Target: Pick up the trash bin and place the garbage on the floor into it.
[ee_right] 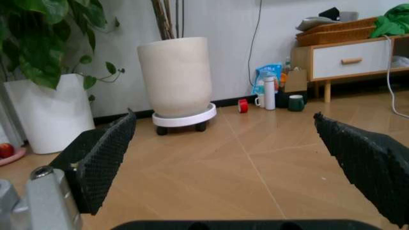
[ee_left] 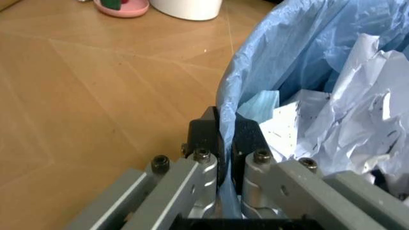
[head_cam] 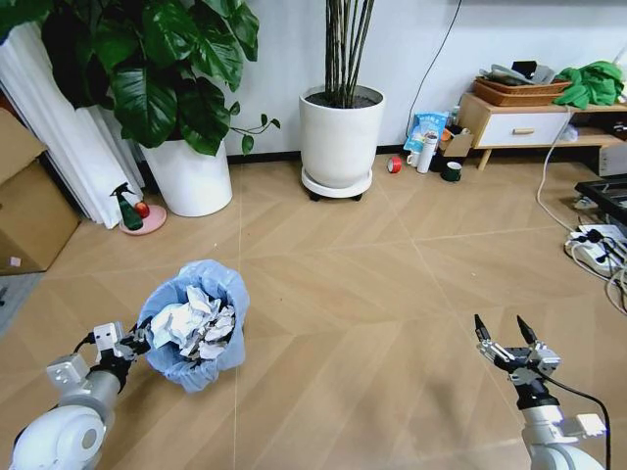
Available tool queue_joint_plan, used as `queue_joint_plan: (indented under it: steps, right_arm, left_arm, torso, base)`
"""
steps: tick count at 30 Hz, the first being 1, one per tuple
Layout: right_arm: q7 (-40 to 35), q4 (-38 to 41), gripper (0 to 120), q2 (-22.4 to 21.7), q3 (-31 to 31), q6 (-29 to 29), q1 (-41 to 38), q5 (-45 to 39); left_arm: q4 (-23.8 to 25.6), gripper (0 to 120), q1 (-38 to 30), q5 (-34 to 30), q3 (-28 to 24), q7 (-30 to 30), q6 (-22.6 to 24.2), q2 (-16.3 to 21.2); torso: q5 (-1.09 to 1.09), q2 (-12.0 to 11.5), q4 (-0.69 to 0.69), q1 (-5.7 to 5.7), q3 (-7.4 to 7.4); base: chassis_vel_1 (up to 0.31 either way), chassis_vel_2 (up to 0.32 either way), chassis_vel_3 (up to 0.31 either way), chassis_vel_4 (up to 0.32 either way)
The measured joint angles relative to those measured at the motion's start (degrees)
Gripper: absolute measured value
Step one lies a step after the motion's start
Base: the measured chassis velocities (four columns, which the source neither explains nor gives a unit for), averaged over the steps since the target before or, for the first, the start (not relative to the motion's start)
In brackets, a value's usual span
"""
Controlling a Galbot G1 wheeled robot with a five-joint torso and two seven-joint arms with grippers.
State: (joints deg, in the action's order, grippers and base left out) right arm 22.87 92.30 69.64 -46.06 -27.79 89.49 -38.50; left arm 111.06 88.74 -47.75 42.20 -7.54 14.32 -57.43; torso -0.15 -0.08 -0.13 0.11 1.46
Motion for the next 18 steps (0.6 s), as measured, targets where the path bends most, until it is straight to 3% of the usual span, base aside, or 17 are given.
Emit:
queue_joint_plan:
  steps: [18]
  right_arm:
    - [0.0,-0.3,100,-0.6,0.5,0.1,-0.2,0.2]
  left_arm:
    - [0.2,0,-0.1,-0.6,-0.4,-0.5,0.1,0.4]
  torso:
    - [-0.01,0.0,0.00,0.00,0.00]
  base:
    - [0.208,-0.209,-0.209,0.217]
